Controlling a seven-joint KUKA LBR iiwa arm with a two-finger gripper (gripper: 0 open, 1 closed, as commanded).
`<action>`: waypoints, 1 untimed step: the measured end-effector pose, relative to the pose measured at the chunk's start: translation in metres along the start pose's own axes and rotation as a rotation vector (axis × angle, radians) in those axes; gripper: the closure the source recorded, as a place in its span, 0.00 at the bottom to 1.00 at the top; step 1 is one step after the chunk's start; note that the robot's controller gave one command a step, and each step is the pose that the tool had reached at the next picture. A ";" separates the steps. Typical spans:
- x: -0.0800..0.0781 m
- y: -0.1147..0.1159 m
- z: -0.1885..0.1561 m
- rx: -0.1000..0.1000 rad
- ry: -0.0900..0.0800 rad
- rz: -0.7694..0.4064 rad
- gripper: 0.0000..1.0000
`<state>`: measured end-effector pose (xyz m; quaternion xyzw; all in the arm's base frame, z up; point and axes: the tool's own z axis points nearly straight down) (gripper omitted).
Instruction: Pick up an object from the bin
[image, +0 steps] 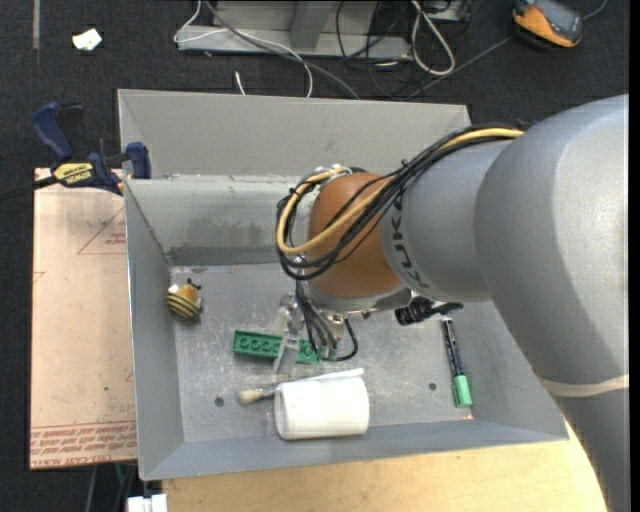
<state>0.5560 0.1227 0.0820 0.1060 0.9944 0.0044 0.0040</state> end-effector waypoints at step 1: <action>-0.001 0.001 -0.012 -0.002 -0.003 0.000 1.00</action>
Offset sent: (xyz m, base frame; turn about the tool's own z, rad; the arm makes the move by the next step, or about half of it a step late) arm 0.0007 0.0003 0.1217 0.0000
